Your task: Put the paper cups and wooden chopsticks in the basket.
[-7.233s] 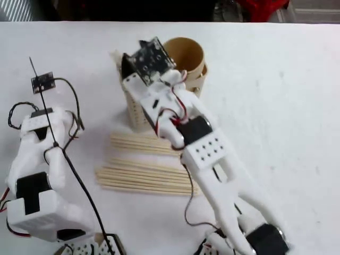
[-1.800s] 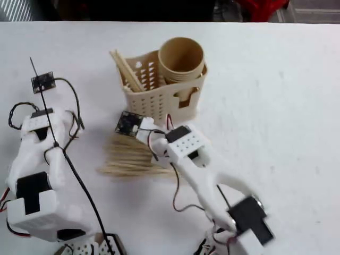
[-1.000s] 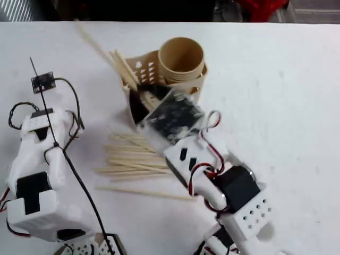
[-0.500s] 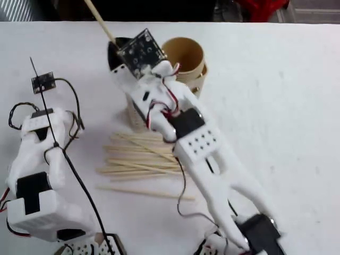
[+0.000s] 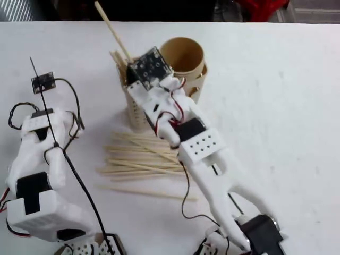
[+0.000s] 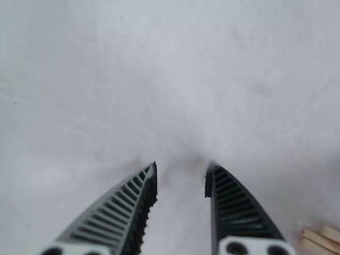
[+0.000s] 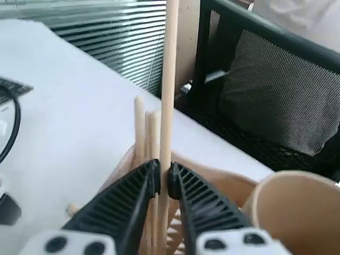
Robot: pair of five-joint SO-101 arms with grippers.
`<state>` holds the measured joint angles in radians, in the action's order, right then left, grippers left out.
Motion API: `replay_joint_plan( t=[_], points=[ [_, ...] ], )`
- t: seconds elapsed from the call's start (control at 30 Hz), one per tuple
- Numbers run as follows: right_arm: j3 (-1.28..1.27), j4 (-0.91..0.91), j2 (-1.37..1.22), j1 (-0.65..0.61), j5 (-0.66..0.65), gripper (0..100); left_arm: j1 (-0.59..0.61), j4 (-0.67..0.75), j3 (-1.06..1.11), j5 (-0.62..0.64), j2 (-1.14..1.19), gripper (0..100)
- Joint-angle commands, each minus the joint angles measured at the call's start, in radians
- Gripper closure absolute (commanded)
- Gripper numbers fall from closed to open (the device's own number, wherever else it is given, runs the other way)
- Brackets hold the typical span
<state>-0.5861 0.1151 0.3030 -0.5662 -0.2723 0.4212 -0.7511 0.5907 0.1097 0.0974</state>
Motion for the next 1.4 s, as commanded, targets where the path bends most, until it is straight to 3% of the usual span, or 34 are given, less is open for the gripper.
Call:
replay_joint_plan(
  t=[0.0,0.17,0.33,0.5,0.63,0.73,1.0,1.37],
  points=[
    [-0.037,-0.021,0.087,0.012,0.005,97.2,-0.015,0.021,-0.006,0.008,-0.005,83],
    [-0.114,-0.016,0.163,0.010,0.005,84.2,-0.015,0.021,-0.006,0.008,-0.005,83],
    [-0.127,0.128,0.262,0.012,0.009,86.1,-0.015,0.021,-0.006,0.008,-0.005,83],
    [-0.087,0.536,0.446,0.002,0.002,88.9,-0.015,0.021,-0.008,0.008,-0.005,83],
    [0.018,0.921,0.484,-0.073,-0.115,86.1,-0.015,0.021,-0.009,0.008,-0.005,83],
    [0.006,1.043,0.447,-0.156,-0.201,84.1,-0.015,0.021,-0.009,0.008,-0.005,83],
    [-0.143,0.944,0.211,-0.171,-0.388,83.7,-0.015,0.021,-0.005,0.008,-0.005,83],
    [-0.161,0.602,-0.171,-0.159,-0.399,83.9,-0.015,0.021,-0.005,0.008,-0.005,83]
  ],
)
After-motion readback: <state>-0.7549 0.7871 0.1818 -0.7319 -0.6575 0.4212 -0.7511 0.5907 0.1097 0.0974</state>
